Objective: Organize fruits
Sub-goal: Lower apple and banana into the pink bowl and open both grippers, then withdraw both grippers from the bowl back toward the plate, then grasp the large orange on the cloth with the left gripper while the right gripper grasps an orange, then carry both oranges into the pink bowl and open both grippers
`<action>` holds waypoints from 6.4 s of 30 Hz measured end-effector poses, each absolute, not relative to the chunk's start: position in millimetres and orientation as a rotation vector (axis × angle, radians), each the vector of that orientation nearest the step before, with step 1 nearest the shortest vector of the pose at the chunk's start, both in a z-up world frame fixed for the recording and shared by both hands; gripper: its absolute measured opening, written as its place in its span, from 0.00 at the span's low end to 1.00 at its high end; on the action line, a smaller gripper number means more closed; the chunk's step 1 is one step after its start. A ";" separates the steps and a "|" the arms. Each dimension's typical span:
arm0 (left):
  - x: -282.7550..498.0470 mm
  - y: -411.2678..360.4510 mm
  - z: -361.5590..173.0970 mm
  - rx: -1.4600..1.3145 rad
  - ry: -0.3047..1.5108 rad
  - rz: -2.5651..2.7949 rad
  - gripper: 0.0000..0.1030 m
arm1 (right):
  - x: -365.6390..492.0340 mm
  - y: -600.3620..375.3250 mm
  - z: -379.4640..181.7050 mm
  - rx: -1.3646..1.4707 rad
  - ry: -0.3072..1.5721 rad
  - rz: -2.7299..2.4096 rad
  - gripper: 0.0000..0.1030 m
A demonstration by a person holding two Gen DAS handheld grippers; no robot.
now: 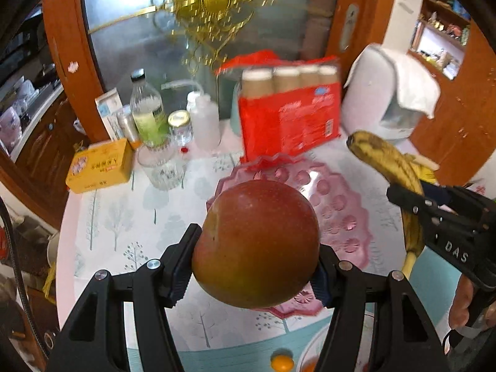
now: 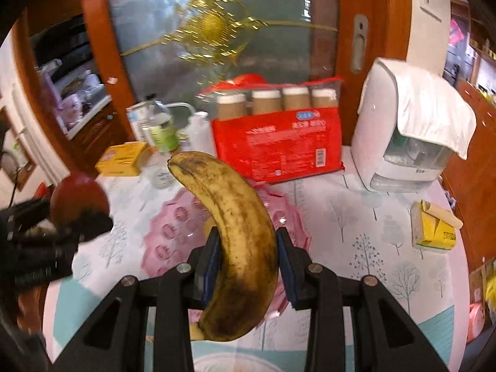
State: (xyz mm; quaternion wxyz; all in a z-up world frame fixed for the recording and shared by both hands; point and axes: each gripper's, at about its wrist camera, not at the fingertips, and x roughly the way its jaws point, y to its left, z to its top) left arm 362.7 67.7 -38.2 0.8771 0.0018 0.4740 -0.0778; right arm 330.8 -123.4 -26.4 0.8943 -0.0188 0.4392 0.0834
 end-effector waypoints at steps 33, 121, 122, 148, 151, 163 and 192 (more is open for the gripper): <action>413.2 18.3 -195.9 0.079 1.201 -0.090 0.67 | 399.0 -124.5 -171.8 -0.046 1.104 0.104 0.46; 136.3 107.4 -190.4 -0.019 1.154 -0.146 0.91 | 110.2 -68.2 -167.8 -0.021 1.049 0.167 0.54; 136.5 107.6 -193.9 -0.025 1.159 -0.135 0.91 | 111.2 -67.9 -170.5 -0.015 1.058 0.169 0.54; 137.1 112.1 -220.0 -0.154 1.217 -0.089 0.63 | 124.9 -53.9 -213.0 -0.054 1.170 0.168 0.52; 136.5 108.3 -219.0 -0.156 1.208 -0.095 0.57 | 124.3 -51.5 -213.2 -0.068 1.163 0.168 0.49; 135.3 100.6 -216.5 -0.129 1.212 -0.102 0.42 | 122.8 -51.4 -212.7 -0.065 1.161 0.188 0.43; 214.6 91.2 -40.9 0.018 0.993 -0.174 0.42 | 171.9 -93.6 -13.1 -0.025 0.921 0.212 0.42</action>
